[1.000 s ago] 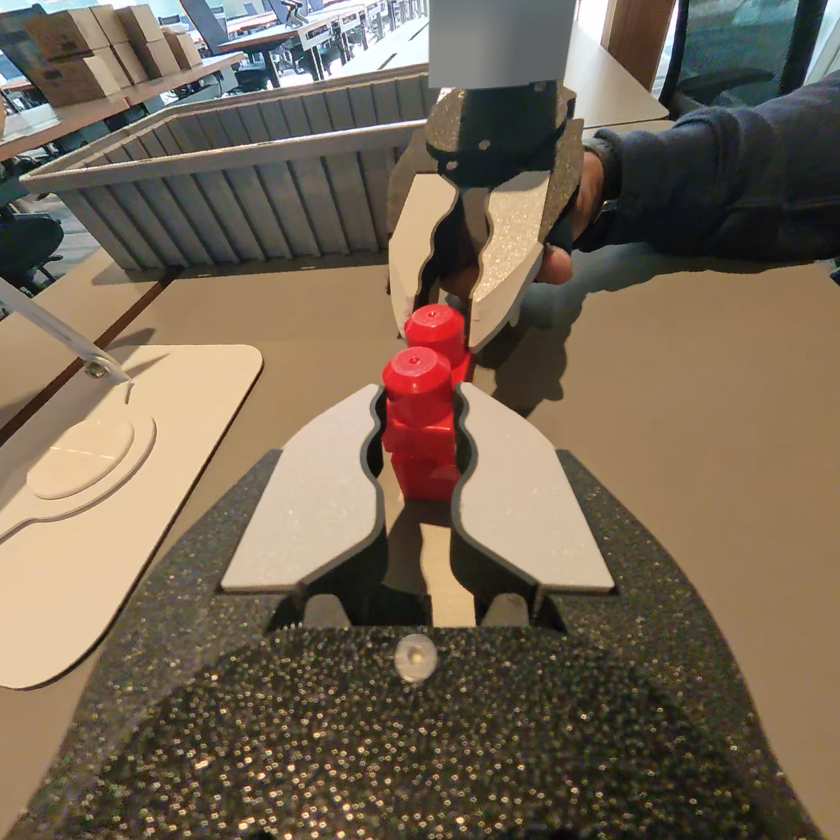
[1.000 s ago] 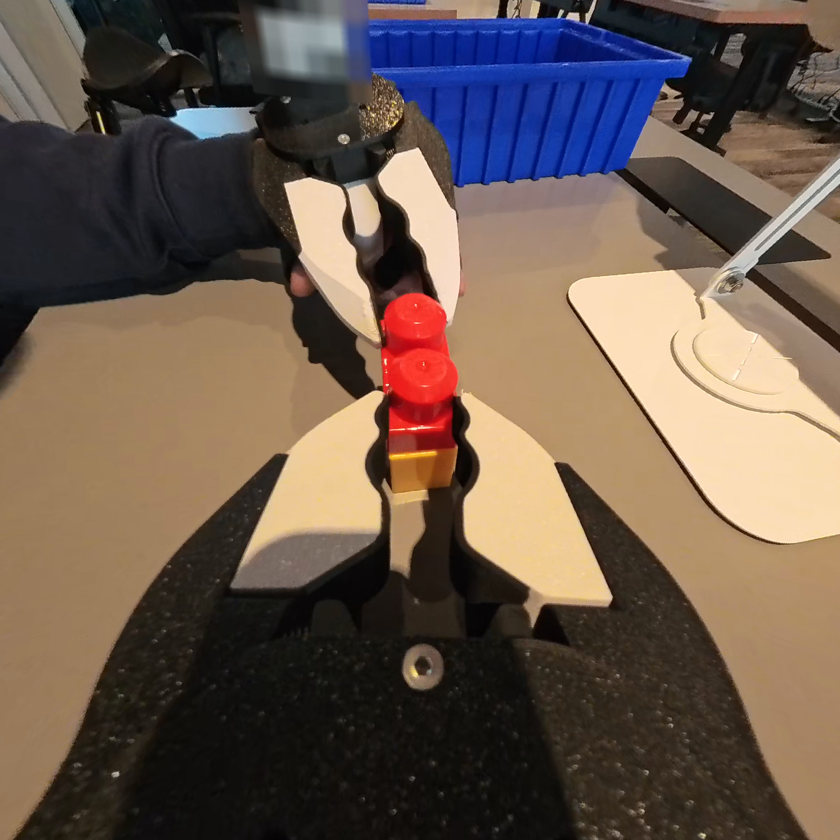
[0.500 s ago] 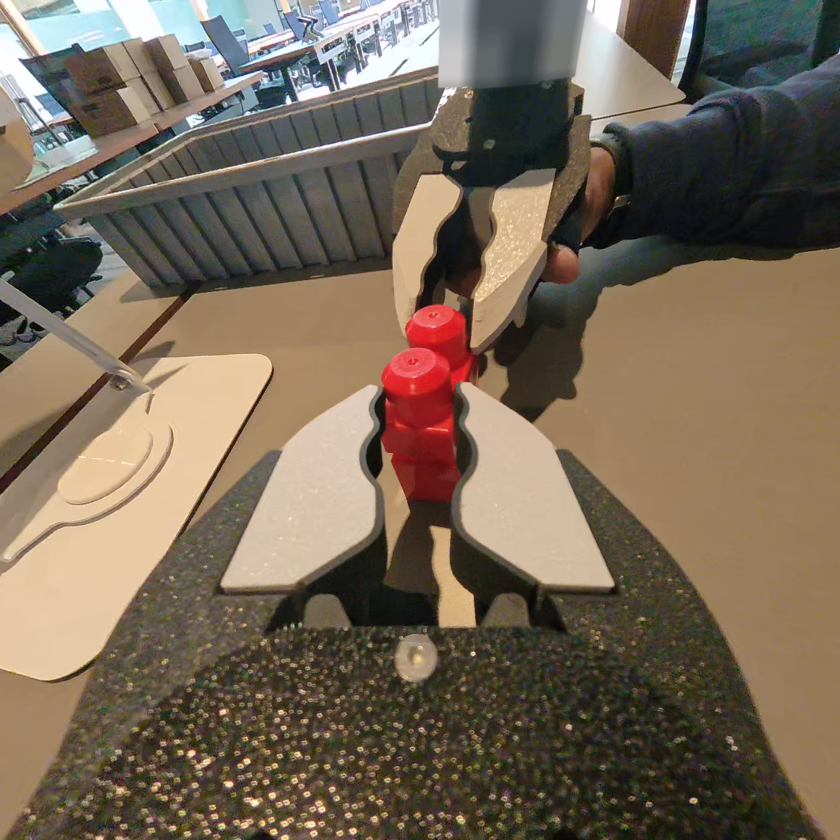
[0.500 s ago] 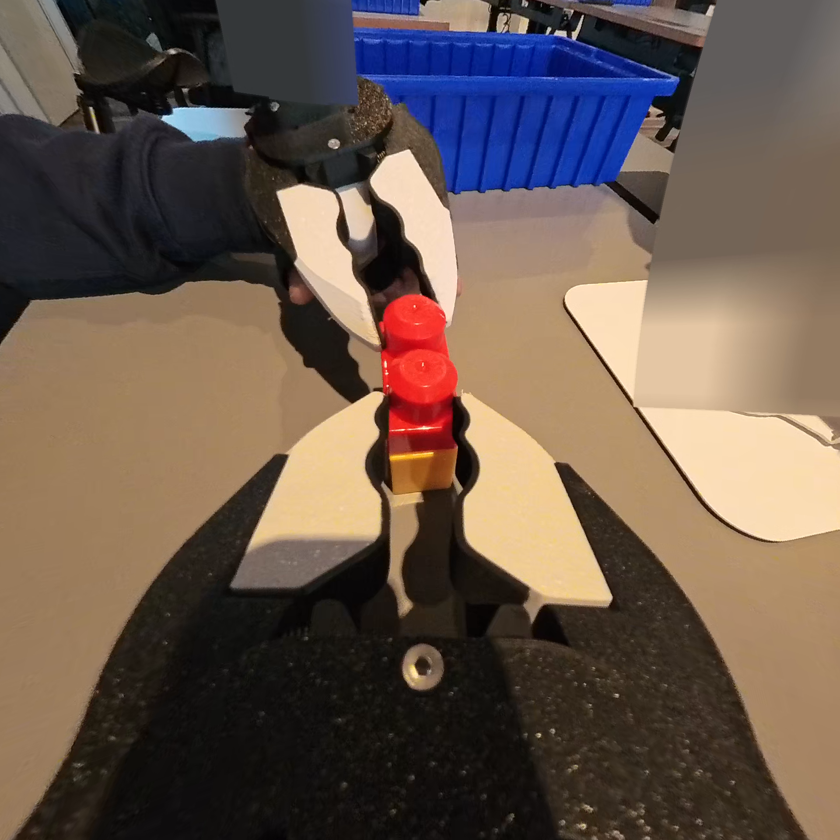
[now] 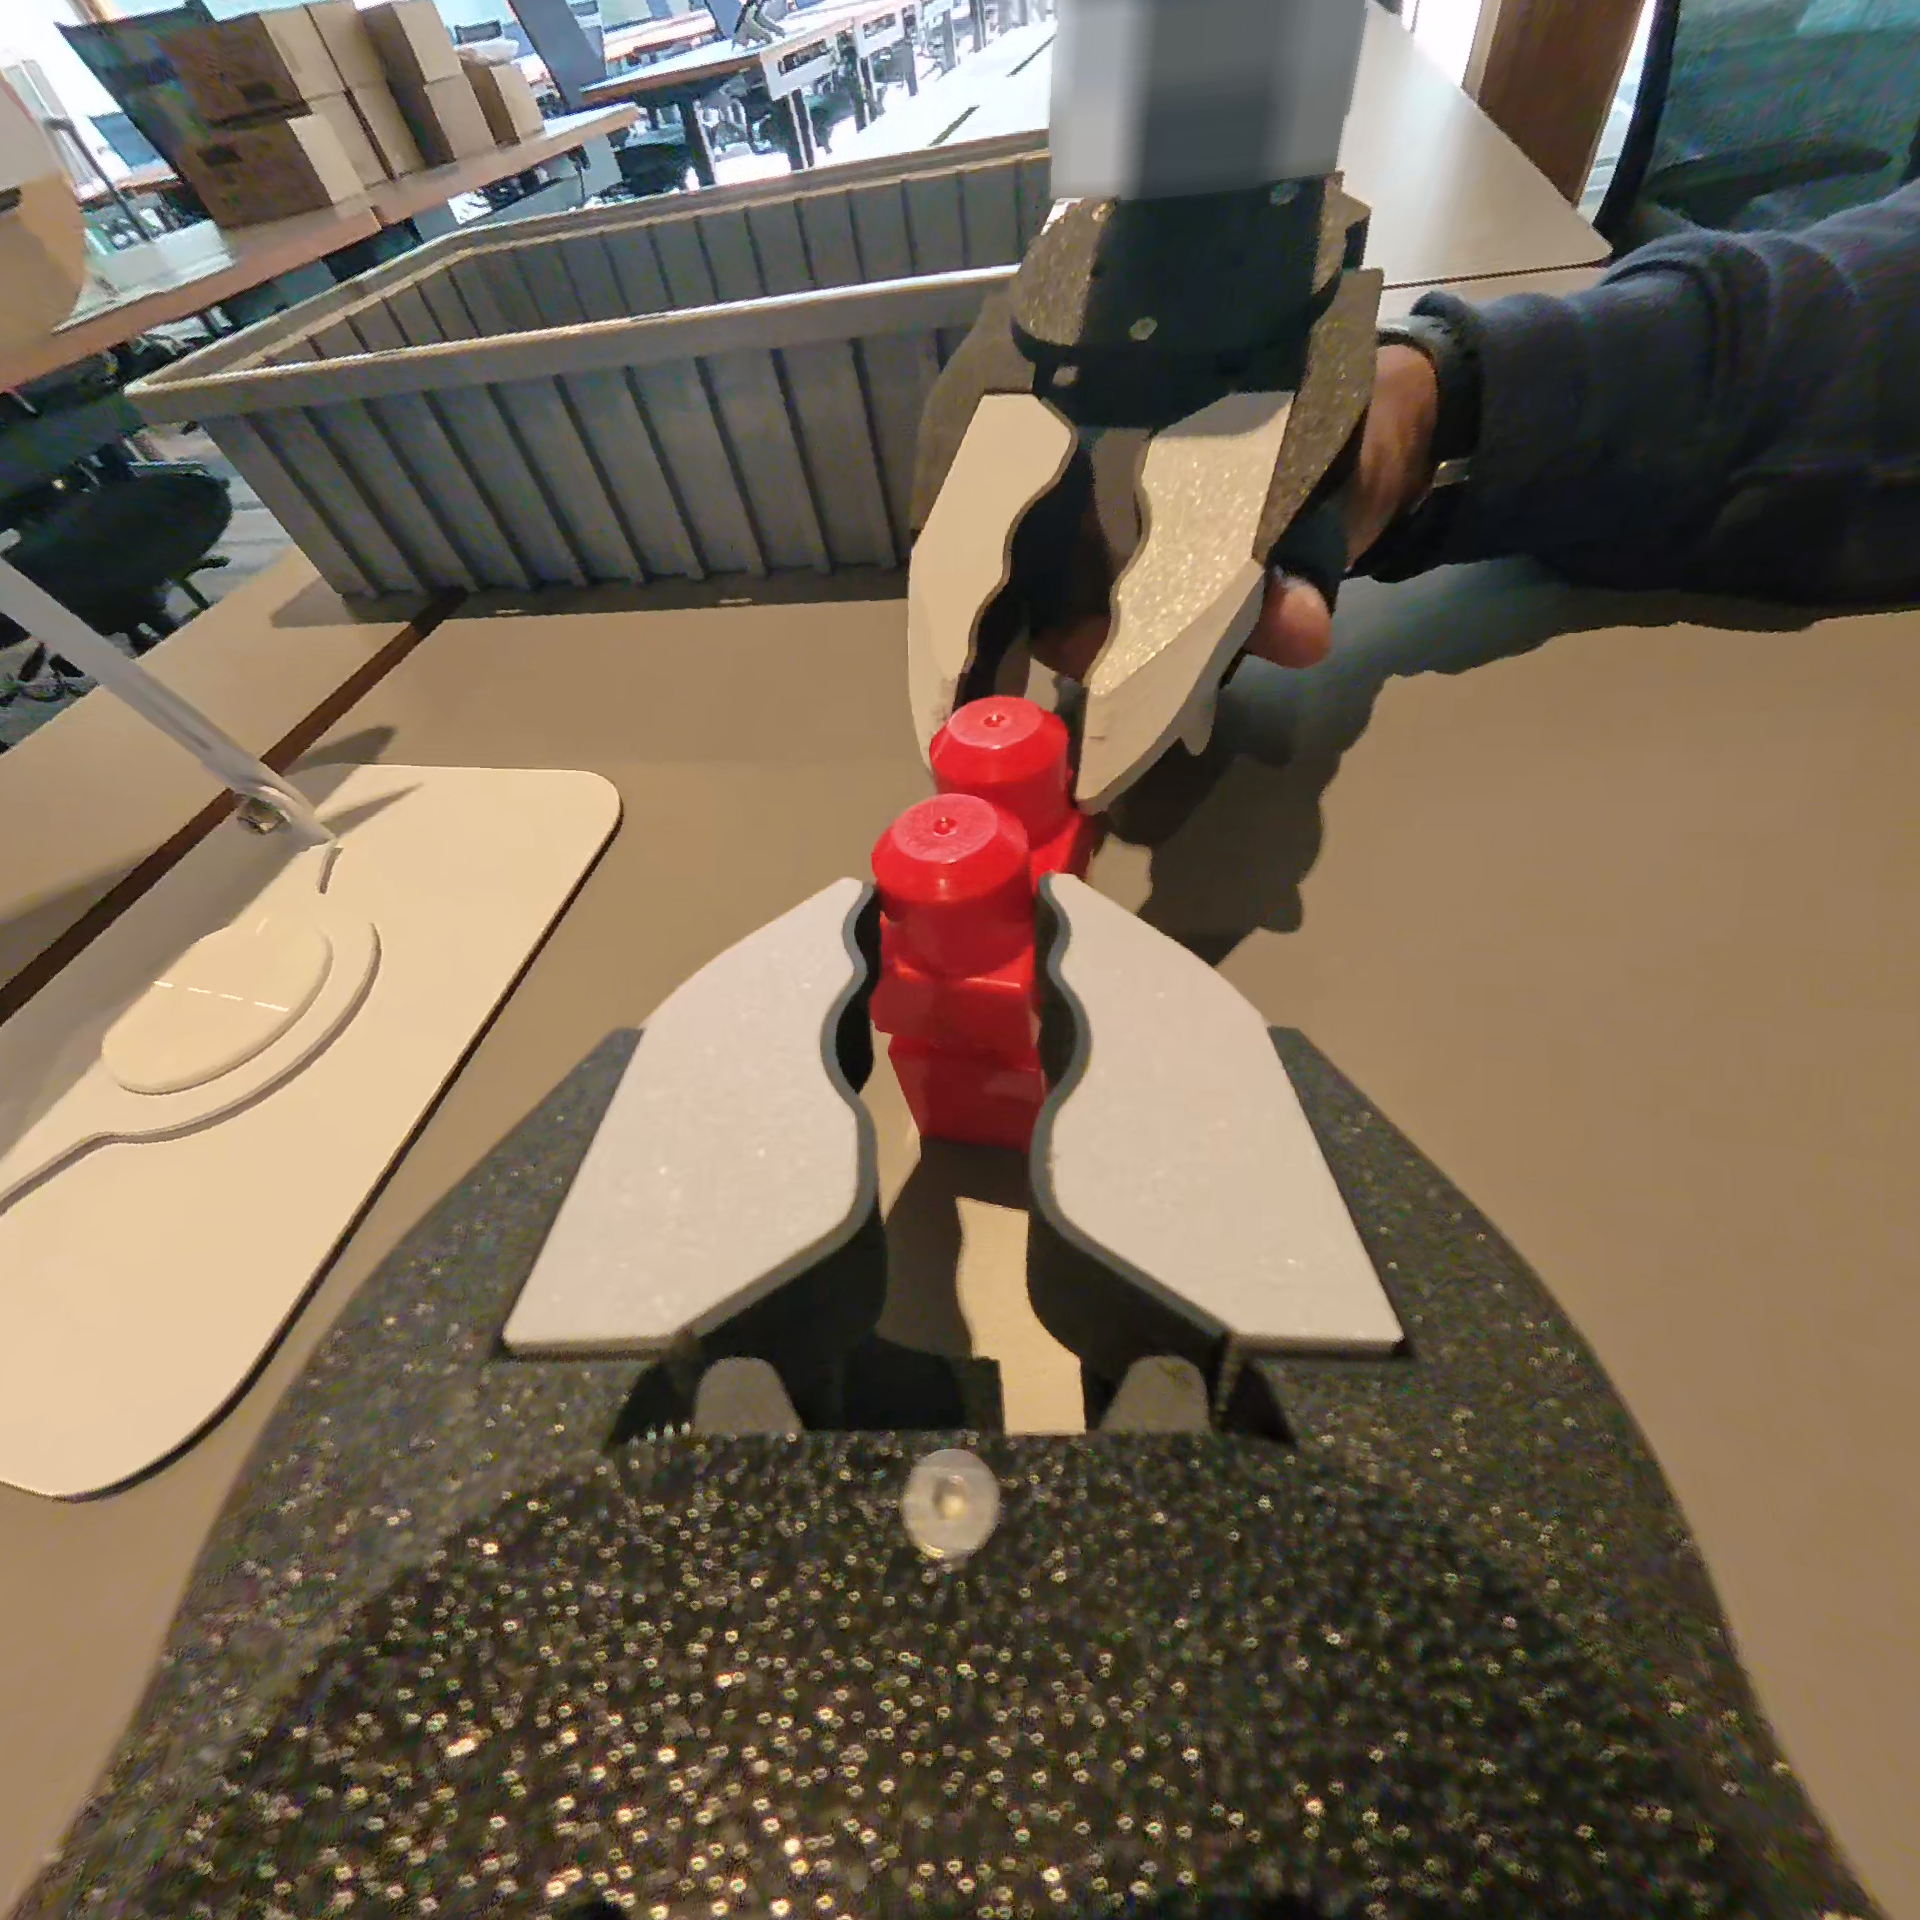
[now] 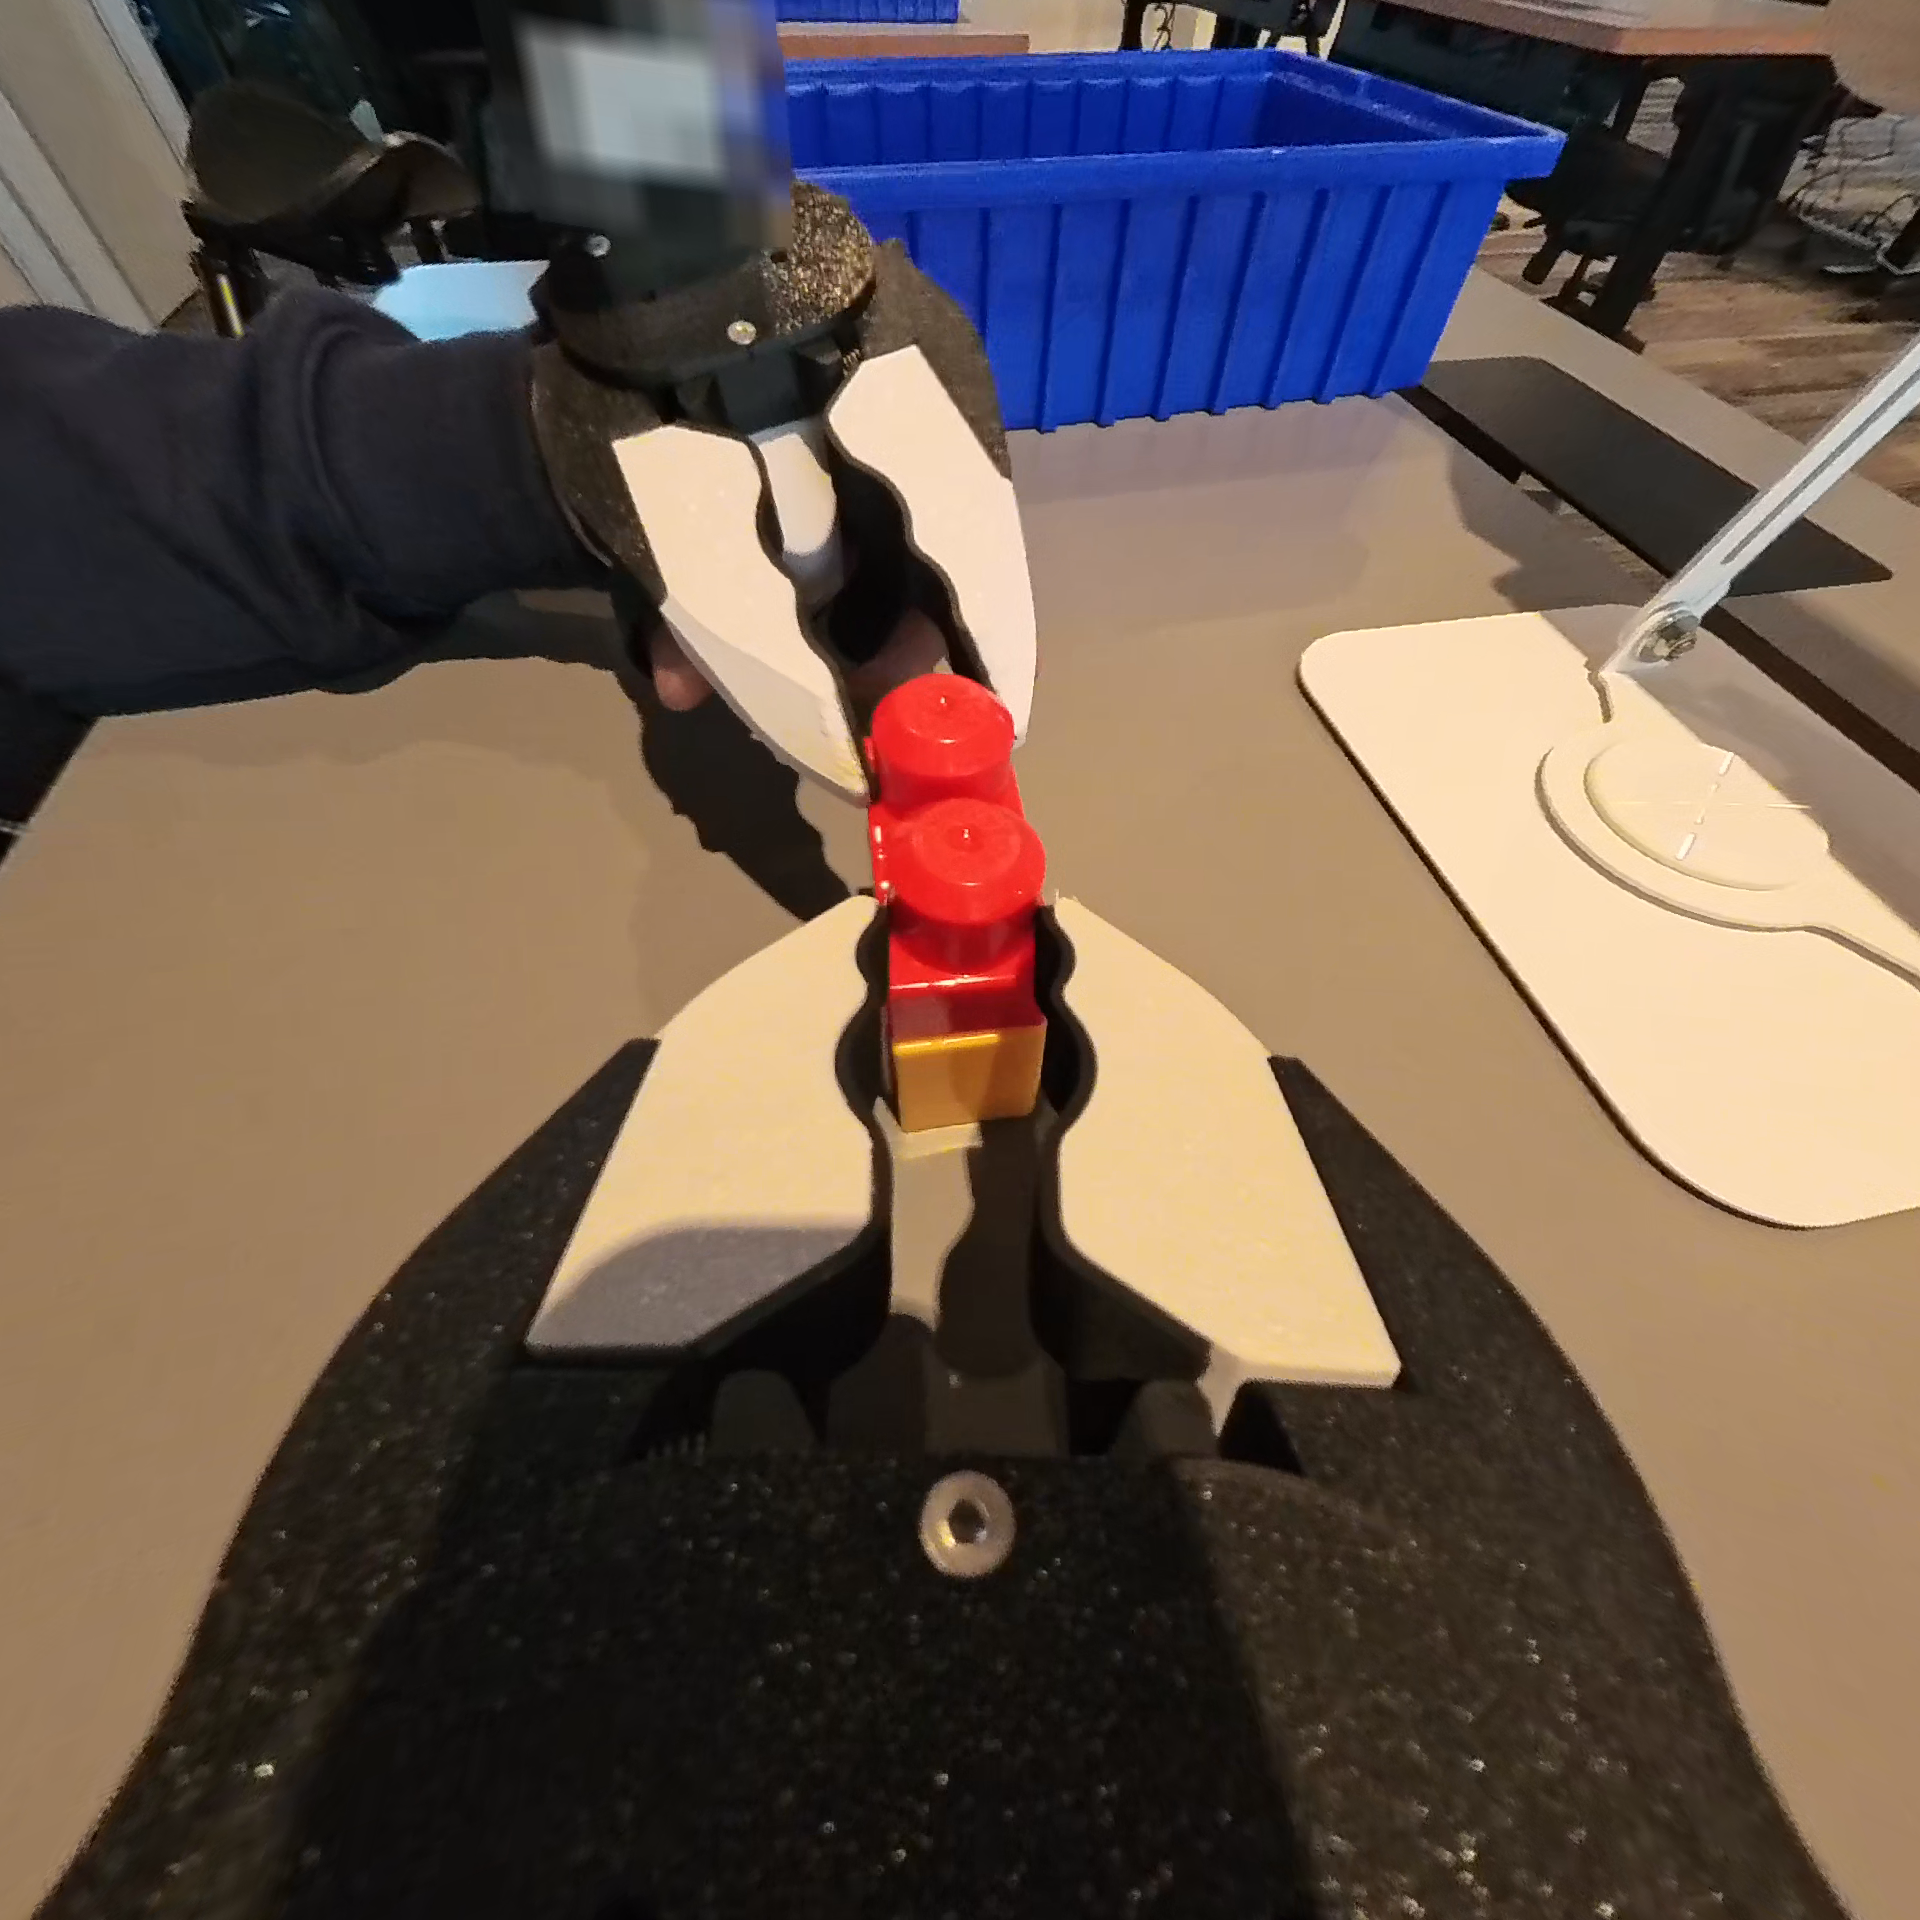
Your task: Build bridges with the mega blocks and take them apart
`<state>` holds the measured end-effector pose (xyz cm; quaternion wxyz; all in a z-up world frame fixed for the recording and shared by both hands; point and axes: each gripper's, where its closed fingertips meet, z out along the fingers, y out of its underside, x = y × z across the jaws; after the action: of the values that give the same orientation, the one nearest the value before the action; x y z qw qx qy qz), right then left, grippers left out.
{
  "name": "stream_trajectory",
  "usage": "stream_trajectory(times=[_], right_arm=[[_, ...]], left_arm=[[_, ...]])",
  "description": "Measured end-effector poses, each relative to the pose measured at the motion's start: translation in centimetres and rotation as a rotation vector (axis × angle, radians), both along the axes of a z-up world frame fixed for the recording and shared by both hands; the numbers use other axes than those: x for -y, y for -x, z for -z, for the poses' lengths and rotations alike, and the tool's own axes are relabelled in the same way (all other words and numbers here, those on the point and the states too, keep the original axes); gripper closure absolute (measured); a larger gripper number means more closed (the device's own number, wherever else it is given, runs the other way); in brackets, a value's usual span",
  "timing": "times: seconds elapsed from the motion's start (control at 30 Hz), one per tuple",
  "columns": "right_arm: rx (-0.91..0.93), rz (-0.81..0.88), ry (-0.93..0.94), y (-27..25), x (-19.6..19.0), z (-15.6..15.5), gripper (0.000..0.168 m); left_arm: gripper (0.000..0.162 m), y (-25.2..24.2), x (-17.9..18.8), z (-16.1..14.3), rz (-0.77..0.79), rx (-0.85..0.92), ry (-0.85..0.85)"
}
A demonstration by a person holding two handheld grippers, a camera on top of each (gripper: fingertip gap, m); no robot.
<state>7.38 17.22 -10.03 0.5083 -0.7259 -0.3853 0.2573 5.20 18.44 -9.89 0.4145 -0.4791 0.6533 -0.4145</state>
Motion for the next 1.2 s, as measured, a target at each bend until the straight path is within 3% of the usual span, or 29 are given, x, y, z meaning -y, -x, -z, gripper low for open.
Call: stream_trajectory(times=[0.7, 1.07, 1.2], right_arm=[[-0.026, -0.063, 0.114, 0.3, 0.0, 0.4, 0.139], [-0.024, -0.045, 0.089, 0.2, 0.1, 0.5, 0.139], [-0.046, -0.035, 0.084, -0.2, 0.4, 0.3, 0.14]], left_arm=[[0.134, 0.2, -0.1, 0.9, -0.01, -0.08, 0.092], [0.135, 0.1, 0.1, 0.7, -0.026, -0.058, 0.04], [0.125, 0.2, 0.5, 0.5, 0.003, -0.04, 0.036]])
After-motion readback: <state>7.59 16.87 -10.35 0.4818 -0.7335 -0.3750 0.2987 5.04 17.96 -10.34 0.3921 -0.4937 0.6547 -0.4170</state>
